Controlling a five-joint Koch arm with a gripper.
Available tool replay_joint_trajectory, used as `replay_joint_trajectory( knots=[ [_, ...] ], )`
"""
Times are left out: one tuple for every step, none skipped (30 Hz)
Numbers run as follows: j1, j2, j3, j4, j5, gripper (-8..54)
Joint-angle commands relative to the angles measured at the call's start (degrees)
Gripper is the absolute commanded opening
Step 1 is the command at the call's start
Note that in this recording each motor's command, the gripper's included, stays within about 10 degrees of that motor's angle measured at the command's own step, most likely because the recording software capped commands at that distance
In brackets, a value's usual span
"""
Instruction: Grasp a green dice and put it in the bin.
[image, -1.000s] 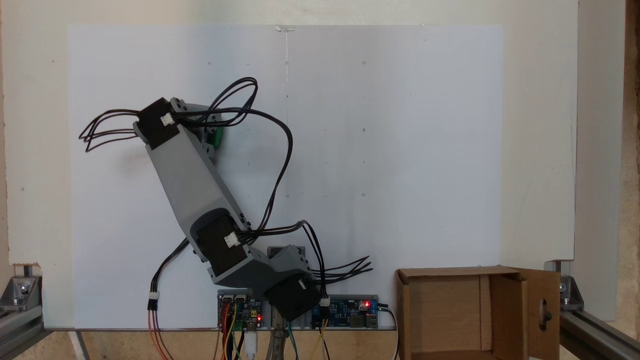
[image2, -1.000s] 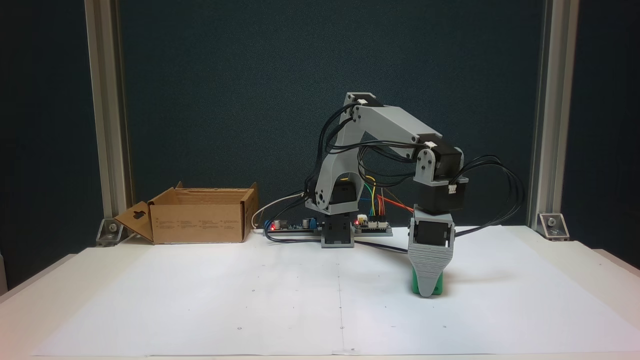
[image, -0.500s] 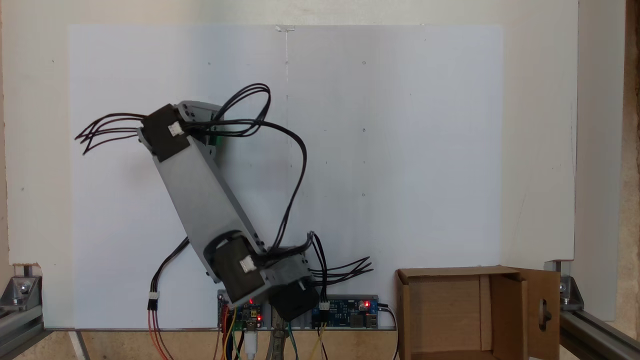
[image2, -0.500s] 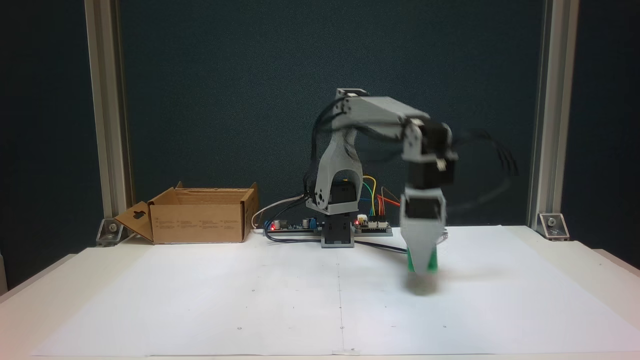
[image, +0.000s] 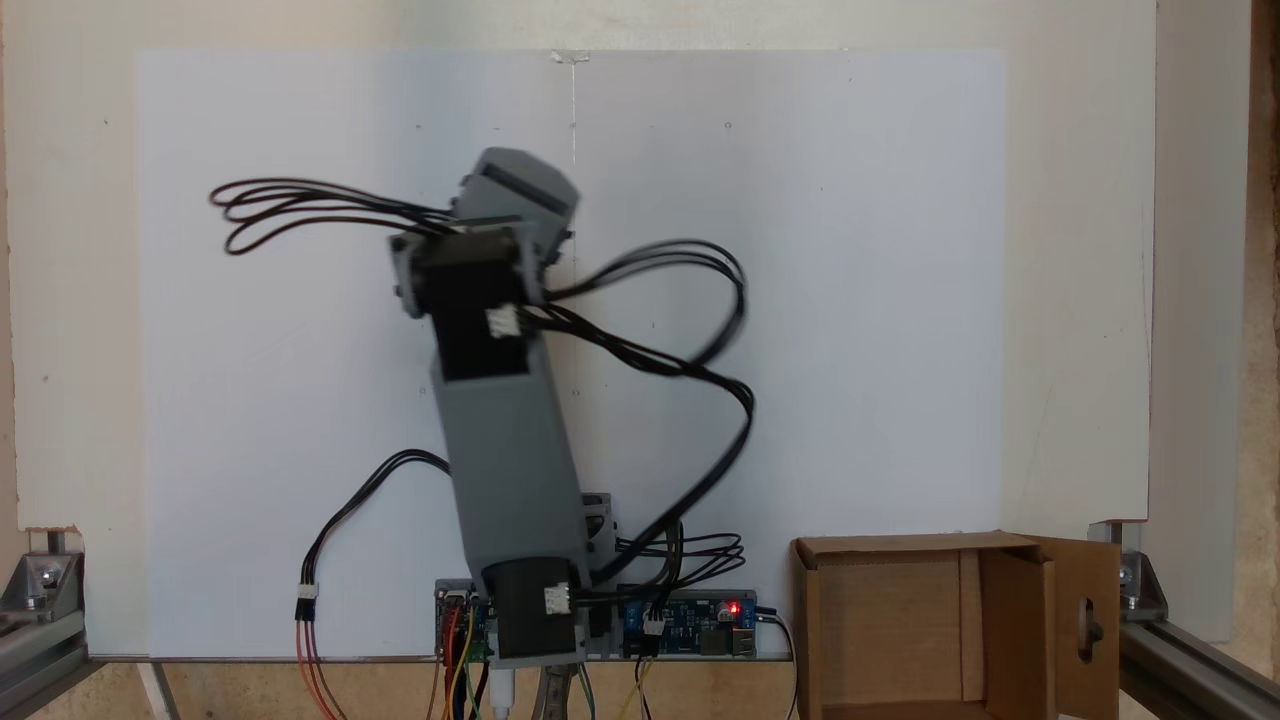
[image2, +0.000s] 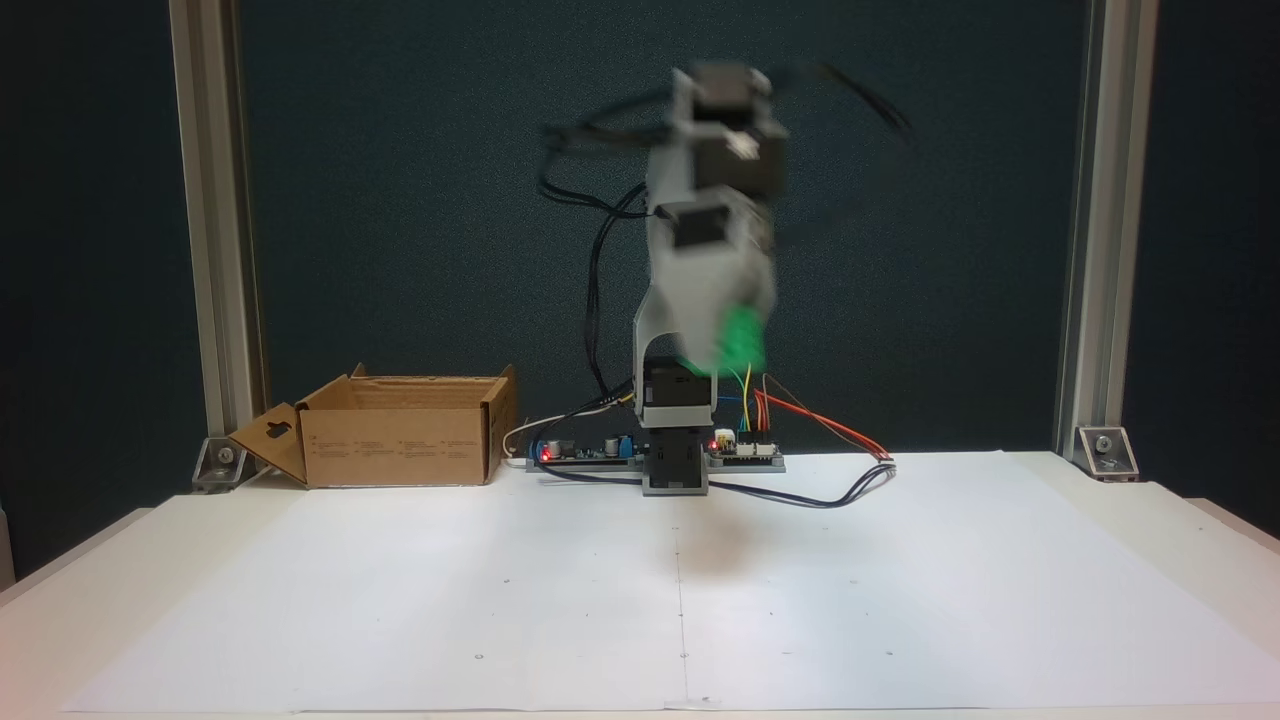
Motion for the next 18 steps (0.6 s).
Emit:
replay_joint_trajectory(
  knots=[
    [5.8, 1.9, -3.4, 5.0, -9.6, 12.1],
    [7.6, 2.4, -3.4, 5.1, -11.7, 12.1],
    [11.7, 3.7, -3.4, 5.6, -14.0, 12.1],
    [14.7, 4.0, -3.4, 6.0, -15.7, 12.1],
    [18.3, 4.0, -3.4, 6.2, -17.5, 12.1],
    [21.6, 4.3, -3.4, 6.8, -19.3, 12.1],
    [27.0, 4.9, -3.4, 7.1, -22.0, 12.1],
    [30.1, 5.3, -3.4, 7.3, -23.5, 12.1],
    [33.4, 5.4, -3.4, 7.3, -25.2, 12.1],
    [37.0, 5.4, -3.4, 7.2, -26.9, 12.1],
    [40.9, 5.4, -3.4, 7.2, -28.4, 12.1],
    [44.6, 5.4, -3.4, 7.1, -29.9, 12.1],
    [48.6, 5.4, -3.4, 6.9, -31.5, 12.1],
    [52.0, 5.4, -3.4, 6.8, -33.1, 12.1],
    [55.4, 5.4, -3.4, 6.6, -34.8, 12.1],
    [58.7, 5.4, -3.4, 6.2, -36.6, 12.1],
    [62.1, 5.4, -3.4, 6.0, -38.4, 12.1],
    [65.7, 5.4, -3.4, 6.0, -40.1, 12.1]
  ],
)
